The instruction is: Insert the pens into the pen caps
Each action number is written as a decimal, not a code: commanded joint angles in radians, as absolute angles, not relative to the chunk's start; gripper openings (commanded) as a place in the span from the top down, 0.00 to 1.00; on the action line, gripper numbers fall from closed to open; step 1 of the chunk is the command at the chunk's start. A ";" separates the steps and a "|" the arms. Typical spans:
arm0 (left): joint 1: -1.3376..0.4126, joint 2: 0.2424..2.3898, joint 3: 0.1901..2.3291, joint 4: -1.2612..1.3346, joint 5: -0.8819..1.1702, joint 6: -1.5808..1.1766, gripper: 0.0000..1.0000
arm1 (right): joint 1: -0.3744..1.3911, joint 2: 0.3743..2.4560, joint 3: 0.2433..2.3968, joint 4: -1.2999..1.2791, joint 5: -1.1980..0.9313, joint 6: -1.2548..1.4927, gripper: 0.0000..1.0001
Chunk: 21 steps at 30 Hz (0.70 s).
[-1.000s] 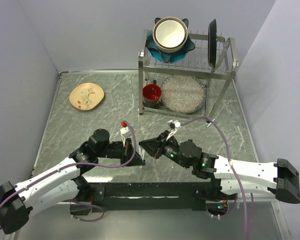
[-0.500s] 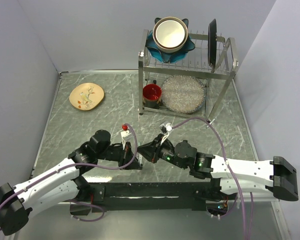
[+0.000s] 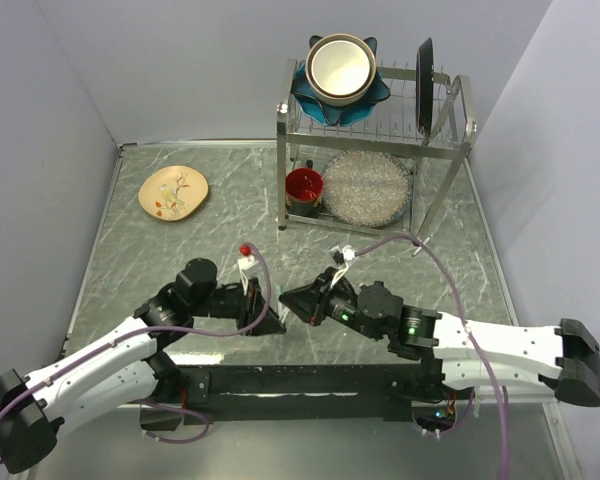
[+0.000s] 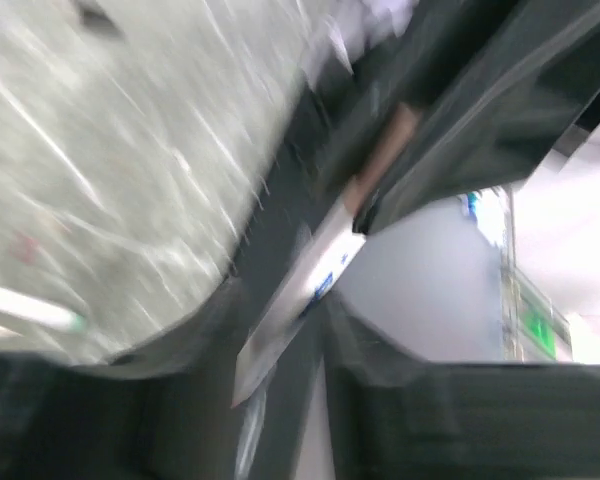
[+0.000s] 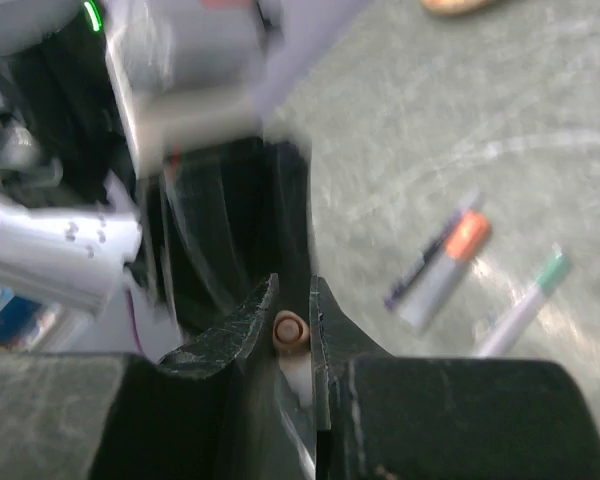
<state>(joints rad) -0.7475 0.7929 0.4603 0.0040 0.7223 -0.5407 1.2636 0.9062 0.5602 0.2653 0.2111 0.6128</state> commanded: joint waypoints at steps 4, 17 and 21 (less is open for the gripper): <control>-0.672 0.649 0.523 0.203 0.462 -0.565 0.19 | 1.117 0.816 0.682 -0.190 0.045 0.601 1.00; -0.673 0.523 0.569 0.009 0.190 -0.617 0.01 | 0.861 1.329 0.877 -0.288 -0.297 0.425 1.00; -0.673 0.465 0.557 -0.029 0.140 -0.624 0.01 | 0.842 1.514 0.995 -0.337 -0.292 0.377 1.00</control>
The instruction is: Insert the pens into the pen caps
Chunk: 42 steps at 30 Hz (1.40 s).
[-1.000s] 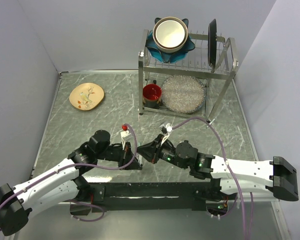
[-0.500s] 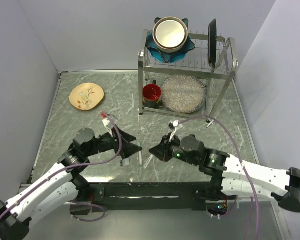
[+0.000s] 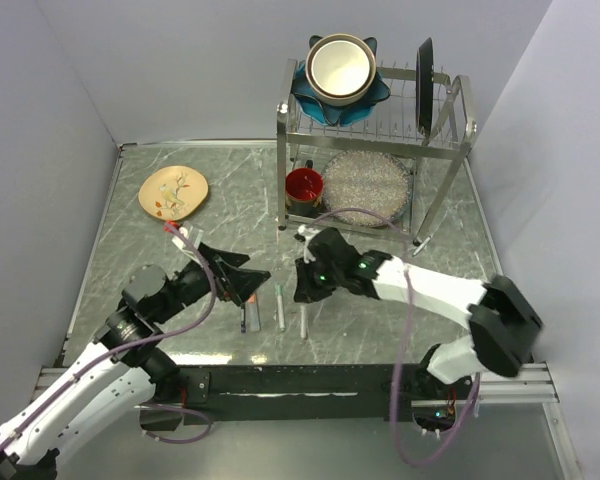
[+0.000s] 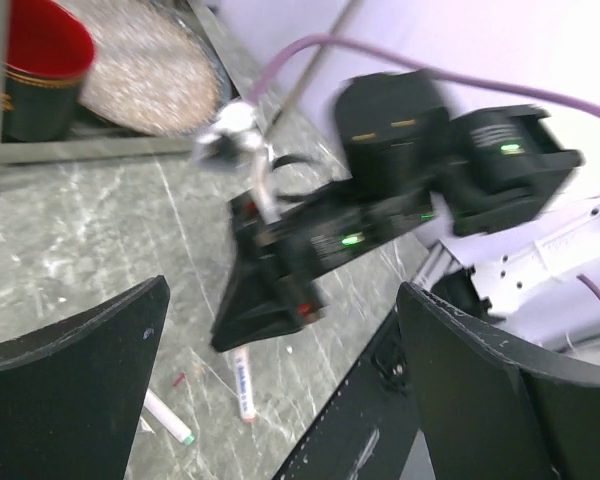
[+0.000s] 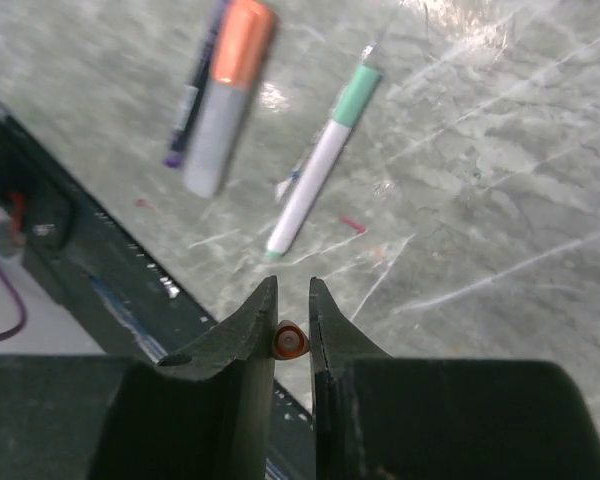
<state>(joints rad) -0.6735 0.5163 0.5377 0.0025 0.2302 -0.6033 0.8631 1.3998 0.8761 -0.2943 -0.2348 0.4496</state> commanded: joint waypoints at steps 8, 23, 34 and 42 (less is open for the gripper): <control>-0.673 0.387 0.532 -0.072 0.028 -0.650 0.01 | 0.811 1.753 1.157 -0.365 -0.223 0.399 0.77; -0.673 0.390 0.578 -0.138 0.003 -0.693 0.01 | 0.766 1.512 1.020 -0.313 0.150 0.659 0.49; -0.675 0.330 0.561 -0.186 -0.037 -0.696 0.01 | 0.522 1.079 0.698 -0.330 0.509 0.900 0.50; -0.675 0.317 0.546 -0.170 -0.012 -0.696 0.01 | 0.223 1.080 0.660 -0.255 0.511 0.841 0.52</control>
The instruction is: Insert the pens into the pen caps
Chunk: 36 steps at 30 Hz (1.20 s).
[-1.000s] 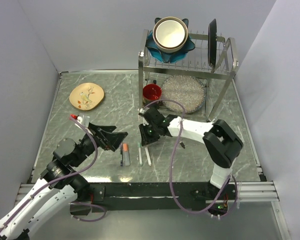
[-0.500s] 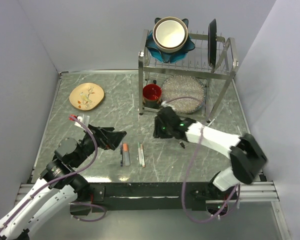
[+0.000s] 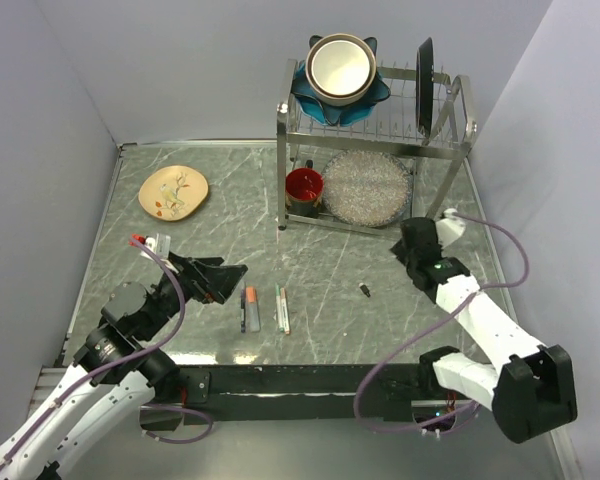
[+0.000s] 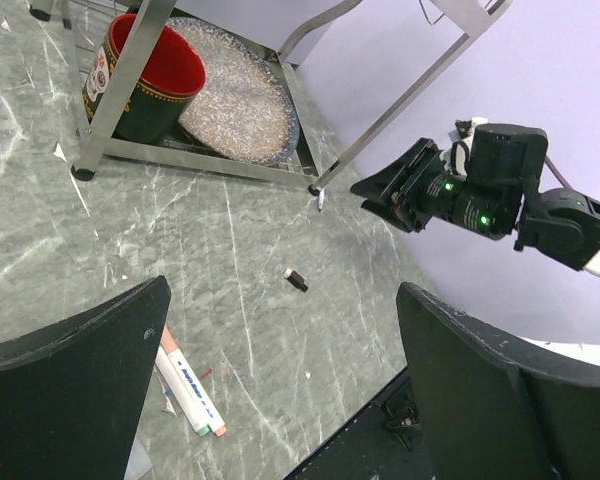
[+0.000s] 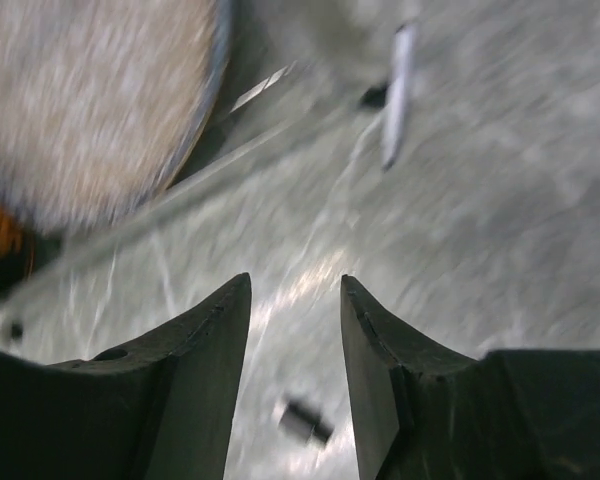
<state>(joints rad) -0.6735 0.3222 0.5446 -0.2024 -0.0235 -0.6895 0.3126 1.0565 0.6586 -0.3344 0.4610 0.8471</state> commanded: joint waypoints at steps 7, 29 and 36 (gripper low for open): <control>-0.675 0.328 0.555 -0.176 0.006 -0.692 0.01 | 0.017 1.311 0.719 -0.169 0.368 0.824 0.55; -0.675 0.291 0.568 -0.179 0.002 -0.673 0.01 | -0.021 1.640 0.937 -0.242 0.264 0.765 0.61; -0.673 0.290 0.563 -0.170 0.006 -0.676 0.01 | -0.021 1.628 0.916 -0.210 0.218 0.755 0.61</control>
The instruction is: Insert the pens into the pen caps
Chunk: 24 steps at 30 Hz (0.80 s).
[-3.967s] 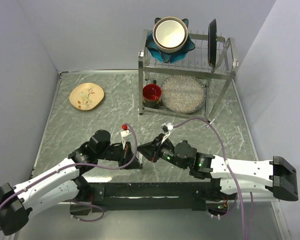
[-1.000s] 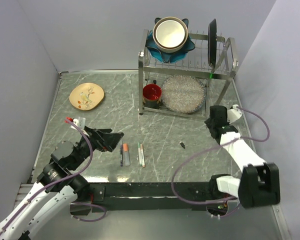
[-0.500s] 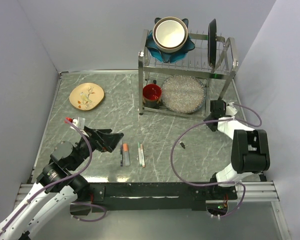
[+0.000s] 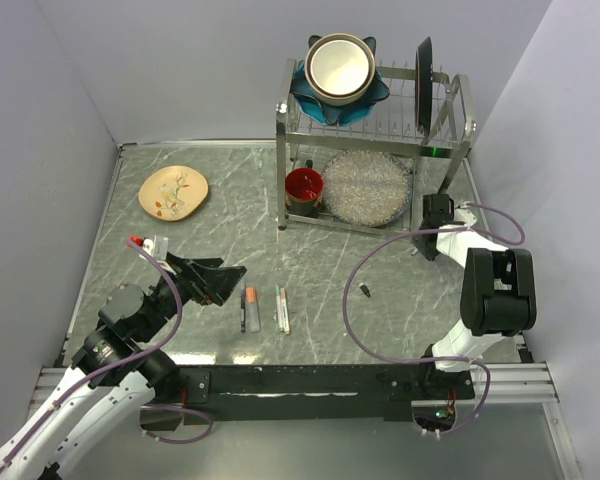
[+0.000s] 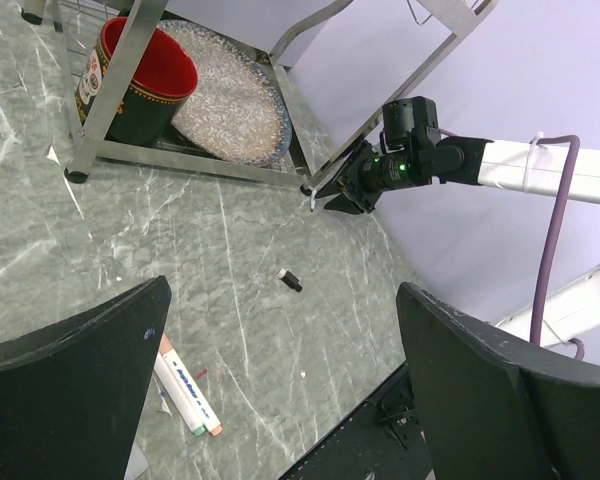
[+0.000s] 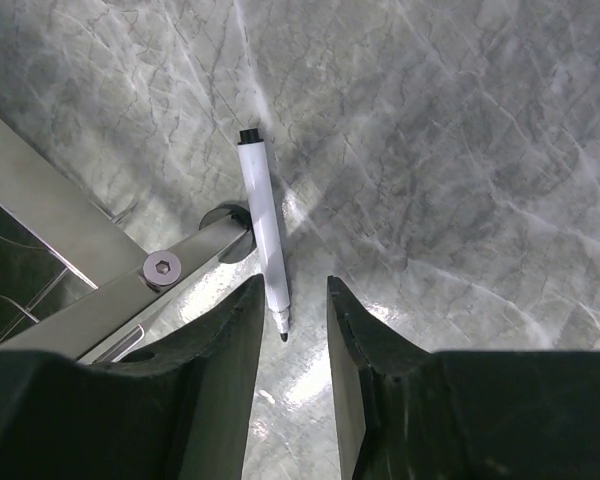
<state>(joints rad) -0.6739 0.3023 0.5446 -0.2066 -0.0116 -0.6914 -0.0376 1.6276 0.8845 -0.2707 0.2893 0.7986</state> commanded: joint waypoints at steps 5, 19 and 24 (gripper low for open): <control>-0.675 0.290 0.565 -0.176 0.003 -0.676 0.01 | -0.025 1.539 0.826 -0.163 0.176 0.801 0.67; -0.675 0.278 0.572 -0.192 0.003 -0.669 0.01 | -0.260 1.284 0.653 -0.063 0.115 0.905 0.64; -0.673 0.273 0.572 -0.192 0.002 -0.672 0.01 | -0.340 1.437 0.794 -0.144 0.017 0.908 0.62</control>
